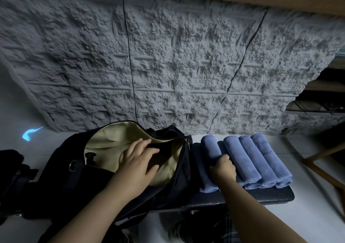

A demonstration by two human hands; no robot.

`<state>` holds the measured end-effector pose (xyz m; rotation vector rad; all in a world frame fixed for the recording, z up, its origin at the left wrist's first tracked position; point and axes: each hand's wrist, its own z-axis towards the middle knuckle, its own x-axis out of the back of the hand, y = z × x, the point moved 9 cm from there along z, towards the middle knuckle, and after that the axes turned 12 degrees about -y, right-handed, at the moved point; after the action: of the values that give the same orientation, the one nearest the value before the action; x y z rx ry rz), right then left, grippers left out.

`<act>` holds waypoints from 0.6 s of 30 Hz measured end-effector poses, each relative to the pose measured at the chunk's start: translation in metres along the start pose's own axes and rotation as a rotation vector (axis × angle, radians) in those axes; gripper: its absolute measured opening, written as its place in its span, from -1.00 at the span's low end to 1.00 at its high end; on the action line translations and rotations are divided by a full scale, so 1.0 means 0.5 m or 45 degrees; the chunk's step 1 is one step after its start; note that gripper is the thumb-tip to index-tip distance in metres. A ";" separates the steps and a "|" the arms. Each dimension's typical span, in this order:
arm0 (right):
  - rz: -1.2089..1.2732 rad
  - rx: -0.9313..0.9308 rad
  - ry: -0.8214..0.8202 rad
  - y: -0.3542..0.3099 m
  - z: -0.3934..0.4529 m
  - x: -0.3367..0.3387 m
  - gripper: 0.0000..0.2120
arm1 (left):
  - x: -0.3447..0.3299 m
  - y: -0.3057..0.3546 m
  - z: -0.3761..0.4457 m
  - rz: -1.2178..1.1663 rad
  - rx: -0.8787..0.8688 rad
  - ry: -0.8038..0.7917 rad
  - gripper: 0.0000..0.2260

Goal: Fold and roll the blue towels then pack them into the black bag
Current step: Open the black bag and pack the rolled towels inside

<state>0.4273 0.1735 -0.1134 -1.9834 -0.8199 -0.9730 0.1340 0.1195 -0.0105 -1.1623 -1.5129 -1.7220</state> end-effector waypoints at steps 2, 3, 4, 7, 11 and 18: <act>0.130 0.127 0.131 -0.019 -0.019 0.035 -0.69 | 0.000 -0.011 0.001 -0.011 -0.009 0.017 -0.66; 0.240 0.196 0.187 -0.034 -0.034 0.056 -0.70 | 0.003 -0.010 0.004 -0.038 -0.025 0.032 -0.63; 0.360 0.261 0.221 -0.051 -0.051 0.078 -0.70 | 0.007 -0.006 0.007 -0.085 -0.043 0.048 -0.62; 0.662 0.458 0.159 -0.125 -0.099 0.129 -0.72 | 0.009 0.010 0.025 -0.451 -0.025 0.000 -0.74; 0.856 0.756 -0.195 -0.244 -0.179 0.137 -0.69 | 0.000 0.042 0.055 -1.100 0.002 -0.144 -0.55; 0.942 1.148 -0.671 -0.367 -0.278 0.064 -0.59 | 0.081 0.050 0.048 -1.480 -0.276 -0.098 -0.27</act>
<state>0.2498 0.1553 0.0357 -1.4951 -0.5465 0.3417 0.1422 0.1431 0.0364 -0.3669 -2.3235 -2.6051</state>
